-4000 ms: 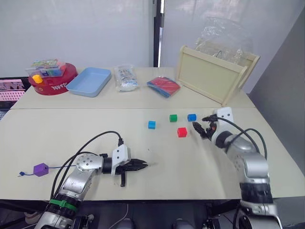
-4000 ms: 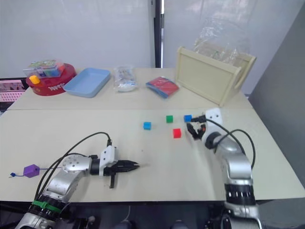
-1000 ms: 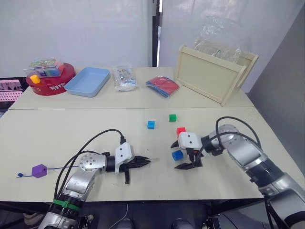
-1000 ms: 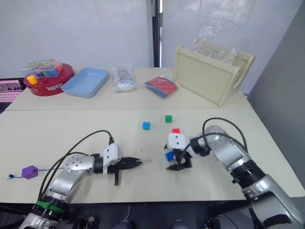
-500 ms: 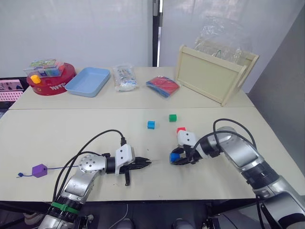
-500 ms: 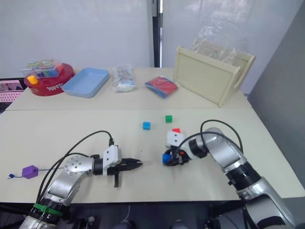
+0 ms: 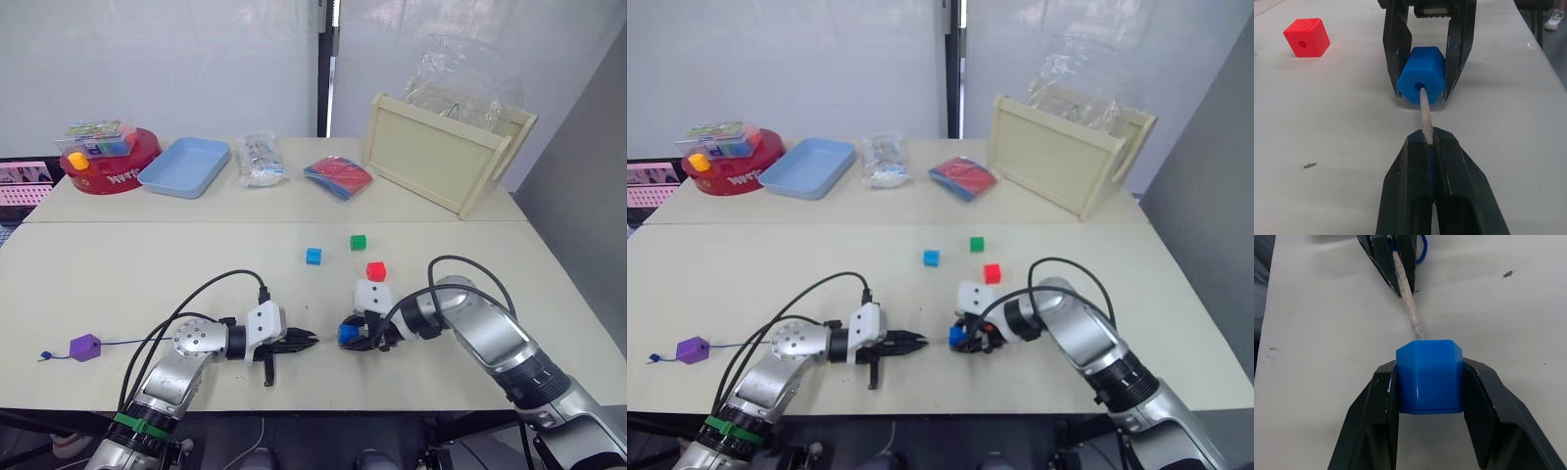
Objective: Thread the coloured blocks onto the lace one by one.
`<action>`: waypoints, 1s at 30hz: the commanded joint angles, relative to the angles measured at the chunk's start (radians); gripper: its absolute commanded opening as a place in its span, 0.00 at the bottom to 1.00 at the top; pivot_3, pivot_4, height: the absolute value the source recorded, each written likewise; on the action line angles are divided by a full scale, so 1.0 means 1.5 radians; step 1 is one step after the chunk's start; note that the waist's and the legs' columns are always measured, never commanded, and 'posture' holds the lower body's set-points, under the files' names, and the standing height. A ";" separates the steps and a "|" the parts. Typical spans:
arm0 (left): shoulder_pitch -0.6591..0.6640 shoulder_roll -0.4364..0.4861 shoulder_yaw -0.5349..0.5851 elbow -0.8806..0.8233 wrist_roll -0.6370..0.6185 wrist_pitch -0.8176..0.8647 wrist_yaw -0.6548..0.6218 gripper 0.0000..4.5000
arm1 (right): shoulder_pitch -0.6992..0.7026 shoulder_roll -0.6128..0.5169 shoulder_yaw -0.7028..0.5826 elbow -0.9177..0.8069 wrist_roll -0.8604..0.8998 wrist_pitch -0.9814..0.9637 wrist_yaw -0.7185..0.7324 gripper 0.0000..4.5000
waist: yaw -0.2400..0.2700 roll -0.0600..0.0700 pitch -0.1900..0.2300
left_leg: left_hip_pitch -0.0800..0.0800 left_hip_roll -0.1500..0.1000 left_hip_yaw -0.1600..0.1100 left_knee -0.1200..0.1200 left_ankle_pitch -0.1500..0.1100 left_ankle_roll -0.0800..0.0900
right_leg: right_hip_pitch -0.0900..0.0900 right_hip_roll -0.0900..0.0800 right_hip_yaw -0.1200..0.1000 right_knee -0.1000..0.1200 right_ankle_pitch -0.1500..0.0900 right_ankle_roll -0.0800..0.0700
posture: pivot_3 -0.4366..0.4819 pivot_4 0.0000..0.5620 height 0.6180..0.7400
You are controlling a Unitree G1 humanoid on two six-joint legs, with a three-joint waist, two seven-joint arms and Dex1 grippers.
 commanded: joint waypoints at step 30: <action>-0.066 -0.006 -0.062 0.023 0.044 0.048 -0.032 0.59 | 0.019 0.018 0.018 -0.023 -0.043 -0.053 -0.016 0.29 | 0.000 0.000 0.000 | 0.000 0.000 0.000 0.001 0.000 0.000 | 0.000 0.000 0.000 0.001 0.000 0.000 | 0.48 0.27 1.00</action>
